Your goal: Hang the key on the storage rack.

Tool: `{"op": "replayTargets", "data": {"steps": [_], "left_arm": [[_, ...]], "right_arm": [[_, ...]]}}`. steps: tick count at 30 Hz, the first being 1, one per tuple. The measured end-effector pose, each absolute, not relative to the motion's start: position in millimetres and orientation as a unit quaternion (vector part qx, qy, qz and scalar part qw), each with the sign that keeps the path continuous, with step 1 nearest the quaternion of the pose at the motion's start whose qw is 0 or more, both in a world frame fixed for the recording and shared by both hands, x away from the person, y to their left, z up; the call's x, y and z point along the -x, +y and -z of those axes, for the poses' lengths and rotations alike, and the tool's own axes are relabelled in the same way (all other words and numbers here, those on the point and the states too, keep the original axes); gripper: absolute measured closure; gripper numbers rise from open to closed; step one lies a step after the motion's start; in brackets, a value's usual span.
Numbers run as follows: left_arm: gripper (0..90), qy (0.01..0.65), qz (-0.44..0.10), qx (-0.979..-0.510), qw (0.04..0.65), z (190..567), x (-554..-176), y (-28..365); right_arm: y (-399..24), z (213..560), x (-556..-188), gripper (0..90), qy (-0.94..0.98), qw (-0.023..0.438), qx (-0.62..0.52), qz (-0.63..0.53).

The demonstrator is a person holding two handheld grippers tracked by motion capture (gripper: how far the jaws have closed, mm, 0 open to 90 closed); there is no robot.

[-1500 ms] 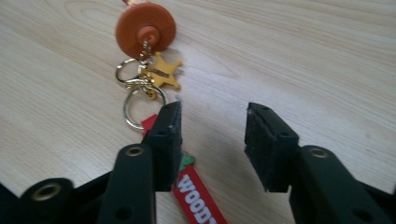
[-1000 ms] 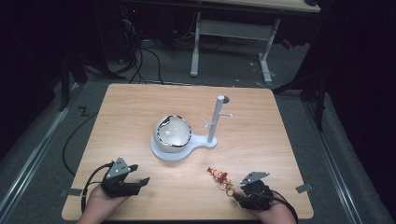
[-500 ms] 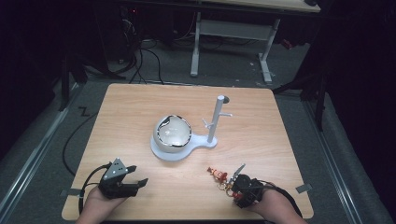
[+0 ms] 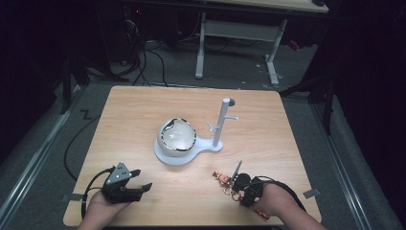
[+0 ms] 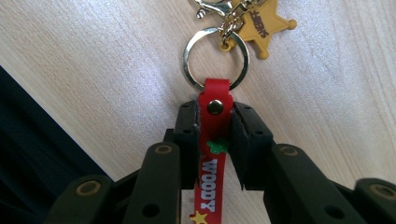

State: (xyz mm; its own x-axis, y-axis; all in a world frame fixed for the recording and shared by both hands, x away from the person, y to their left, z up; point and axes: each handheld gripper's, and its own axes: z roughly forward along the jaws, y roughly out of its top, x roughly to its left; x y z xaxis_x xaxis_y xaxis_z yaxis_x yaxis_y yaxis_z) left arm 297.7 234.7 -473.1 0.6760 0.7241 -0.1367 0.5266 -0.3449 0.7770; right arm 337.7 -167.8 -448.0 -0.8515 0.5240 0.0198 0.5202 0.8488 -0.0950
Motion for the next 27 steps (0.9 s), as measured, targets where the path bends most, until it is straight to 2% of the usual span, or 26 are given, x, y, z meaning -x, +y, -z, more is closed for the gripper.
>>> {"op": "replayTargets", "data": {"steps": [11, 15, 18, 27], "left_arm": [[31.6, 0.386, -0.116, -0.812, 0.423, 474, -297, 234], [31.6, 0.392, -0.114, -0.809, 0.424, 474, -296, 237], [31.6, 0.394, -0.112, -0.808, 0.424, 475, -297, 238], [31.8, 0.390, -0.110, -0.811, 0.421, 476, -297, 235]], "right_arm": [[-167, 448, -334, 74.7, -0.962, 0.020, 0.268, -0.045], [-162, 447, -331, 74.6, -0.966, 0.005, 0.253, -0.056], [-162, 444, -330, 74.6, -0.966, 0.013, 0.249, -0.063], [-177, 392, -346, 74.7, -0.961, 0.022, 0.270, -0.065]]}}
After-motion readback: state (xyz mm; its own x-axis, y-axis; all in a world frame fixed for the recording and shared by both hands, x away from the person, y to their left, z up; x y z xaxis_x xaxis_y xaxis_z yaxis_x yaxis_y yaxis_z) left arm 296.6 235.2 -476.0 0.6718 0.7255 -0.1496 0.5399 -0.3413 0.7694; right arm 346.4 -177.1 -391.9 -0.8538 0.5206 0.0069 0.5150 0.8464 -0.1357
